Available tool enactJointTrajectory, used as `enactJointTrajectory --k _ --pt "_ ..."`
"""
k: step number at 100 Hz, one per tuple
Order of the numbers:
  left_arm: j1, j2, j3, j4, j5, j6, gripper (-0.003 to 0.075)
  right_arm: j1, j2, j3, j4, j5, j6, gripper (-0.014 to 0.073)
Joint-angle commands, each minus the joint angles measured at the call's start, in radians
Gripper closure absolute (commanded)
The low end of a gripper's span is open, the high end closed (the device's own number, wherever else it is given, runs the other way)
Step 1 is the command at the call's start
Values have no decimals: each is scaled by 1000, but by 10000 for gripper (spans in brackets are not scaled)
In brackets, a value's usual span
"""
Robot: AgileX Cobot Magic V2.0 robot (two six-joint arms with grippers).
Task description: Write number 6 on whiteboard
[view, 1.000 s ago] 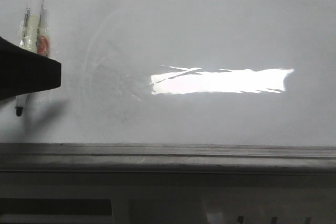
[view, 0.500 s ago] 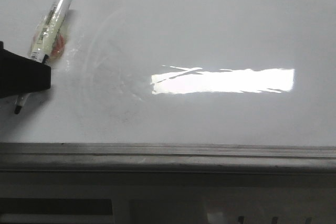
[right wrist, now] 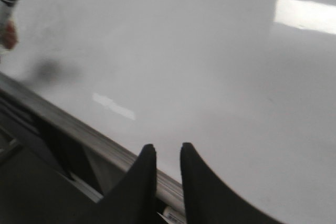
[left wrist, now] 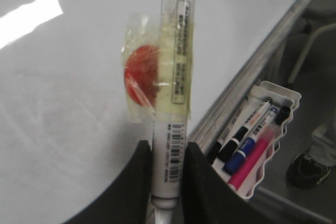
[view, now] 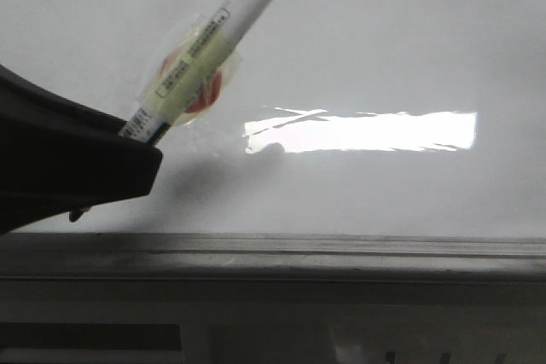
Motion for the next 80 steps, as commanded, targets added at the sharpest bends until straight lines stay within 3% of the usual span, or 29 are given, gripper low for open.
enactJointTrajectory --k 1,13,52,72,80 --pt "-18 -13 -31 128 -64 -2 741 54 28 -50 59 -65 -55 389" --pt "-28 -13 -31 239 -75 -2 741 125 79 -66 61 -66 -55 373" --pt "-28 -13 -31 243 -121 -2 741 335 316 -157 63 -149 -62 370" --pt "-28 -13 -31 281 -130 0 741 444 426 -200 63 -258 -62 218" --pt "-28 -13 -31 283 -132 0 741 480 474 -215 63 -268 -62 207"
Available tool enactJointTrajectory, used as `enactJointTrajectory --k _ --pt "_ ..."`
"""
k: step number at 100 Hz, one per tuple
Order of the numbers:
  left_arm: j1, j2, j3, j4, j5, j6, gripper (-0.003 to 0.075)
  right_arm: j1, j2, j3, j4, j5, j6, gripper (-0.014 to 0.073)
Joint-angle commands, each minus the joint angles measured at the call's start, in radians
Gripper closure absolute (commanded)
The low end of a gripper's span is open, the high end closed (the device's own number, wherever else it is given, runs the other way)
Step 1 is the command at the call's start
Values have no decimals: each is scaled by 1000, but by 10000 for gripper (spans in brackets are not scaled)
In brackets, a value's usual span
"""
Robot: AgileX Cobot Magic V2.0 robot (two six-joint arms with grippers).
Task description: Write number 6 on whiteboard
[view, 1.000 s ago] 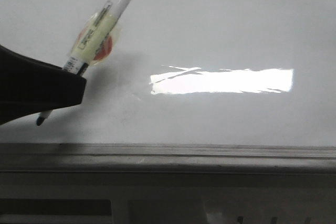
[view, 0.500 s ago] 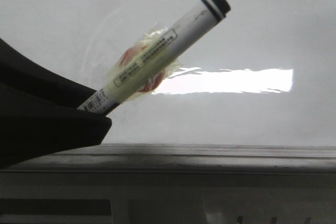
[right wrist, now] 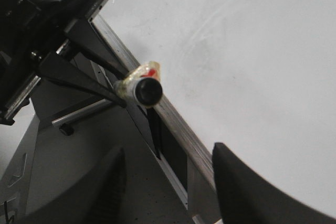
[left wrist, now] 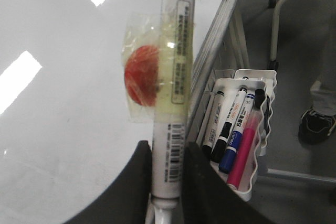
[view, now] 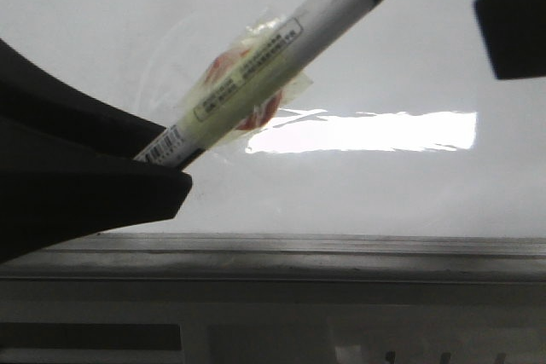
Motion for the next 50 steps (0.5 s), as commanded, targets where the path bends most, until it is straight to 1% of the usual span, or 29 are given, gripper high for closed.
enactJointTrajectory --k 1,15,26,37,50 --pt "-8 -13 -31 0 -86 0 741 33 52 -52 15 -94 -9 208" --pt "-8 -13 -31 7 -86 0 741 103 128 -87 15 -130 -9 209" --pt "-8 -13 -31 7 -86 0 741 143 186 -108 15 -215 -9 209" --pt "-8 -13 -31 7 -86 0 741 153 233 -114 15 -270 -9 209" --pt "-8 -13 -31 7 -88 0 741 153 270 -114 21 -273 -9 209"
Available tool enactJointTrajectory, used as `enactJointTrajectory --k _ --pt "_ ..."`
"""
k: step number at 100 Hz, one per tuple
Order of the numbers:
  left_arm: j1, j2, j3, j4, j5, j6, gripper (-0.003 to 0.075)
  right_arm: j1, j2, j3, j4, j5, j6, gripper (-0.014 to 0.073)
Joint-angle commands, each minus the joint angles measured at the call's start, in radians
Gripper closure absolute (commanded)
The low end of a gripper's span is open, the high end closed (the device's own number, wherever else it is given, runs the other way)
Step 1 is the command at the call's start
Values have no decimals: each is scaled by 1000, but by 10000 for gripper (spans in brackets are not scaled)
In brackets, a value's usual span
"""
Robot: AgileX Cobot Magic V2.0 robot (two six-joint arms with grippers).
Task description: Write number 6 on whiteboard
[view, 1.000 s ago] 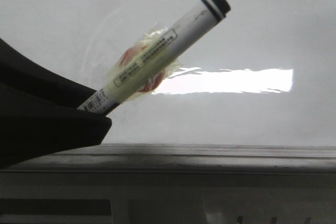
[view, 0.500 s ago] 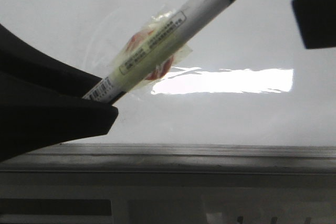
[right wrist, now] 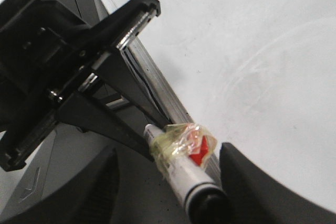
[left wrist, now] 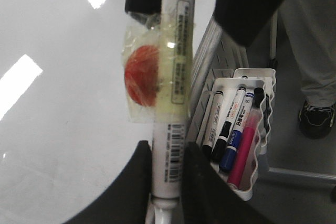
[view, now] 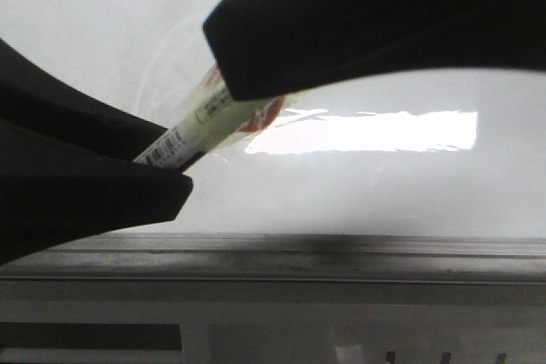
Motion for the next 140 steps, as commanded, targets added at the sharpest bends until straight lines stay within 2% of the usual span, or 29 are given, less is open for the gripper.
enactJointTrajectory --k 1,6,11,16,27,46,53,66,74,103,122,140 --pt "-8 -13 -31 -8 -87 -2 741 3 11 -36 15 -81 -9 209" --pt "-8 -13 -31 -8 -92 -2 741 3 15 -36 17 -81 -9 216" --pt "-8 -13 -31 -8 -98 -2 741 3 17 -36 17 -81 -9 265" --pt "-8 -13 -31 -8 -101 -2 741 3 17 -36 17 -79 -9 363" --pt "-8 -13 -31 -8 -101 -2 741 3 17 -36 19 -79 -9 669" --pt "-8 -13 -31 -8 -99 -2 722 3 17 -36 32 -82 -7 657" --pt "-8 -13 -31 -8 -99 -2 642 3 17 -36 32 -91 -7 657" --pt "-1 -18 -31 -65 -99 -2 418 3 17 -36 32 -99 -7 657" --pt "34 -48 -31 -141 -91 -2 355 -1 17 -36 39 -99 -7 657" --pt "229 -303 -31 -285 -1 -2 353 -14 17 -68 91 -111 -7 657" --pt "337 -434 -31 -285 45 -2 354 -112 47 -147 138 -86 -7 657" --pt "356 -454 -31 -301 63 -2 353 -222 134 -264 138 32 -7 657"
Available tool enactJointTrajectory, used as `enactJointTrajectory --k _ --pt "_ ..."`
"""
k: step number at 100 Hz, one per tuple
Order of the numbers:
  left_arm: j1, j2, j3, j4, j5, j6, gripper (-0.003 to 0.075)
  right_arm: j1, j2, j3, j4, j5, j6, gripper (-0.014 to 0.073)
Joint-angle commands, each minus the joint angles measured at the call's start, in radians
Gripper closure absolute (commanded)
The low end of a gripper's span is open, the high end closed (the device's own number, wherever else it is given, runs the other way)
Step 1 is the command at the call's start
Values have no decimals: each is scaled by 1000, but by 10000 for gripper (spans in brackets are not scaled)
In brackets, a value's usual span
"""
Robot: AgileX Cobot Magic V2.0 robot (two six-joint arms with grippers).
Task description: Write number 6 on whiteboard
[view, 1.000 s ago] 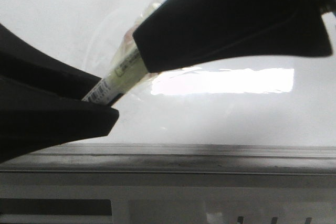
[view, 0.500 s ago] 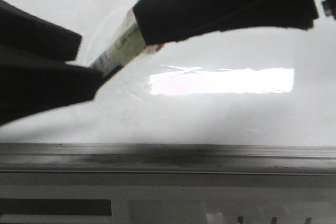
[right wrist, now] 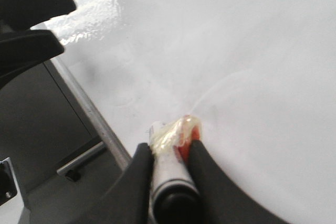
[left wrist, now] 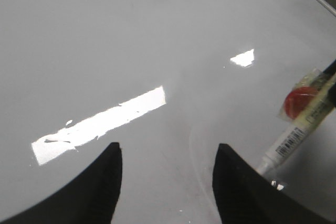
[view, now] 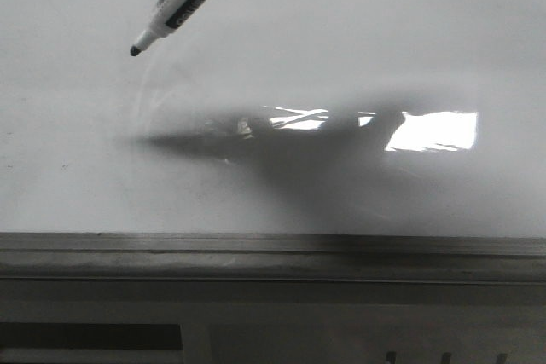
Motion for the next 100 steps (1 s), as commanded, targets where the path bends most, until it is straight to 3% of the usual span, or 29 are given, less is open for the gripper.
enactJointTrajectory --k 1,30,70,100 --pt "5 -2 -31 -15 -60 -10 353 -53 29 -89 10 7 -5 657" --pt "5 -2 -31 -18 -60 -10 354 -148 96 -198 10 23 -5 657" --pt "5 -2 -31 -21 -60 -10 354 -120 215 -108 23 197 -5 657" --pt "5 -2 -31 -21 -60 -10 354 -125 179 -140 11 146 -7 657"
